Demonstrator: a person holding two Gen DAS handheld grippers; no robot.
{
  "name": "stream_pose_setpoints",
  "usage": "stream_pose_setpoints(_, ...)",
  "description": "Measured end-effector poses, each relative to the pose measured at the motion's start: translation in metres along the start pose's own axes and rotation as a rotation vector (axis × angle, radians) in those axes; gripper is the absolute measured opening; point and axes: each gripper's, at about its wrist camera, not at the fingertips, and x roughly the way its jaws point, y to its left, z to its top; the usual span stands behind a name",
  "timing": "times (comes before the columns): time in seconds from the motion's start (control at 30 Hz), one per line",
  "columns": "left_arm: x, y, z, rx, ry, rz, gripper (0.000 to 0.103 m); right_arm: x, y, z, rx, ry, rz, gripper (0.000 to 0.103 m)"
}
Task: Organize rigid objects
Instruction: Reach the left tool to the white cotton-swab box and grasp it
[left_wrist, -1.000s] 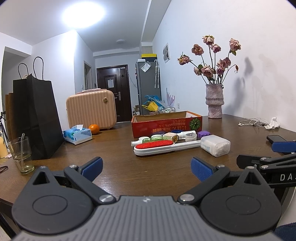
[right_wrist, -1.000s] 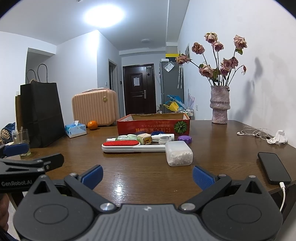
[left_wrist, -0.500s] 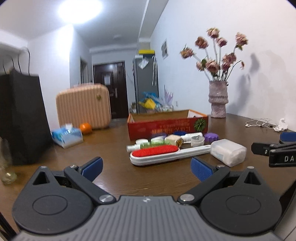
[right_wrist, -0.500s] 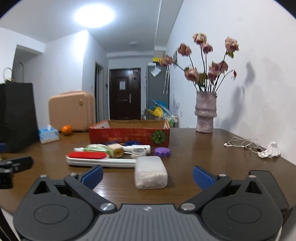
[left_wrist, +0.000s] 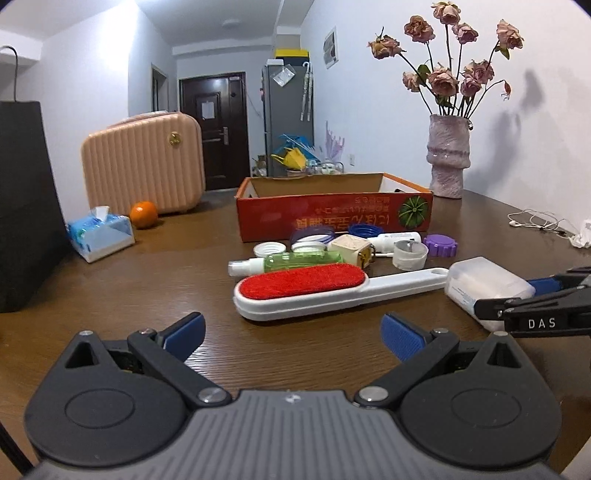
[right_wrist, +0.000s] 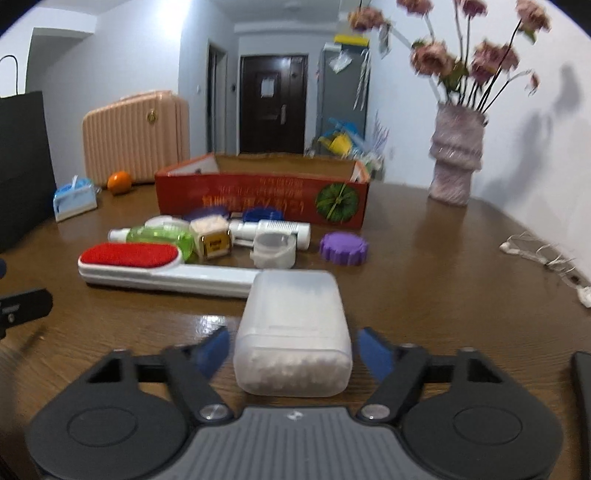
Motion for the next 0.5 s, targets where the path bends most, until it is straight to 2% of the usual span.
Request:
stream_pose_setpoints(0.13,-0.001,-0.002,0.003,0.021,-0.014,-0.028,0.103,-0.005,-0.001,-0.003,-0.058,0.000,0.090,0.065)
stream_pose_setpoints(0.17,-0.002,-0.002,0.004,0.019,-0.013,-0.044,0.103,-0.011,0.002,-0.005,-0.095,-0.005,0.152,0.065)
stream_pose_setpoints(0.27,-0.005,-0.001,0.005,-0.009,-0.002,-0.106,0.103,-0.027,0.022,-0.013,-0.275,0.006,0.431,0.065)
stream_pose_setpoints(0.3,-0.005,-0.003,0.005,-0.010,0.001,-0.119,0.103,-0.030,0.027,-0.015,-0.327,0.008,0.472,0.068)
stream_pose_setpoints(0.33,-0.006,-0.005,0.004,-0.006,0.004,-0.131,0.103,-0.032,0.033,-0.016,-0.385,0.014,0.483,0.074)
stream_pose_setpoints(0.37,-0.006,-0.007,0.003,-0.001,0.008,-0.144,0.103,-0.032,0.035,-0.014,-0.411,0.014,0.452,0.086)
stream_pose_setpoints(0.4,-0.006,-0.010,0.003,0.002,0.009,-0.153,0.103,-0.031,0.032,-0.011,-0.414,0.013,0.412,0.088)
stream_pose_setpoints(0.43,-0.006,-0.012,0.003,0.004,0.012,-0.170,0.103,-0.029,0.027,-0.007,-0.401,0.020,0.375,0.086)
stream_pose_setpoints(0.47,-0.006,-0.014,0.003,0.001,0.022,-0.185,0.102,-0.027,0.021,-0.002,-0.382,0.030,0.353,0.080)
stream_pose_setpoints(0.5,-0.005,-0.016,0.003,-0.008,0.033,-0.199,0.097,-0.027,0.013,0.004,-0.351,0.037,0.333,0.072)
